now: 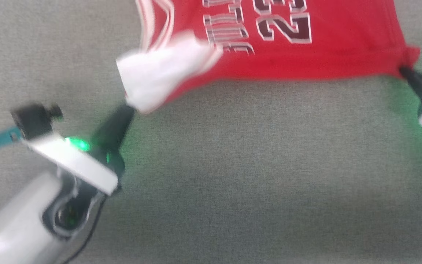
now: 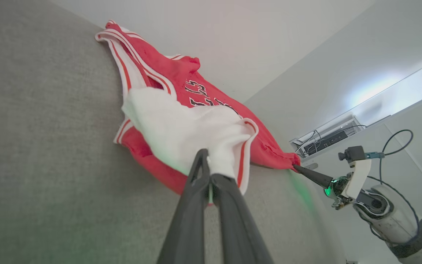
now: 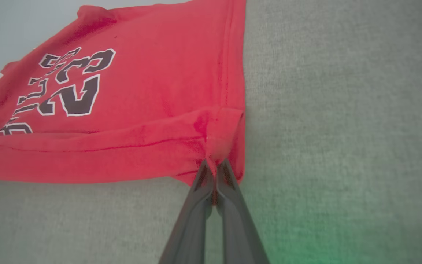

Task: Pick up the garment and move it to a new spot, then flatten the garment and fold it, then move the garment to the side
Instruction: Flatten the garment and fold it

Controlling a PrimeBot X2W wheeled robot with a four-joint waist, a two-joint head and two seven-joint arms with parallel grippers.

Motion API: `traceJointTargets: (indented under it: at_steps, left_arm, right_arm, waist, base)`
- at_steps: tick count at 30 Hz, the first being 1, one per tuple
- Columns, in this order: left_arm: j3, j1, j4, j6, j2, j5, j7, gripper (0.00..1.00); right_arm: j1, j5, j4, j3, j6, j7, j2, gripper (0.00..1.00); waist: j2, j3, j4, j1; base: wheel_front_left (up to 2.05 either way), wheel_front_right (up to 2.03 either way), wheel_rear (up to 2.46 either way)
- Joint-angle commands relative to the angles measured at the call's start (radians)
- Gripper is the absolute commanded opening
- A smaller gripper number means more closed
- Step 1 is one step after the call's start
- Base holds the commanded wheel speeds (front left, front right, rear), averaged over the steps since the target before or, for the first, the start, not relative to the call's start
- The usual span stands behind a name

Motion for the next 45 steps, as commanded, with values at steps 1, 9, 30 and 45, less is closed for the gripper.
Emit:
traceJointTargets:
  at_steps: [1,9,30,45]
  left_arm:
    - [-0.008,0.031,-0.017,0.001,0.016,0.019,-0.004,0.00]
    - [0.008,0.275,-0.183,0.001,0.082,0.072,-0.004,0.00]
    - [0.068,0.260,-0.320,0.001,0.121,0.097,0.013,0.00]
    - [-0.079,-0.007,0.030,0.001,0.061,0.100,0.005,0.00]
  right_arm:
    - [0.048,0.012,-0.039,-0.011,-0.002,0.018,-0.025,0.00]
    - [0.405,0.062,-0.306,-0.136,-0.001,0.121,-0.069,0.00]
    - [0.535,-0.060,-0.603,-0.412,-0.001,0.304,0.108,0.00]
    - [0.309,-0.194,-0.407,-0.332,-0.001,0.233,0.125,0.00]
  waist:
    - [0.0000,-0.020,0.003,0.0000]
    - [0.0000,-0.084,-0.001,0.0000]
    - [0.0000,-0.061,-0.018,0.0000]
    - [0.0000,0.041,-0.033,0.0000]
  base:
    - [0.00,0.00,0.00]
    - [0.00,0.00,0.00]
    - [0.00,0.00,0.00]
    - [0.00,0.00,0.00]
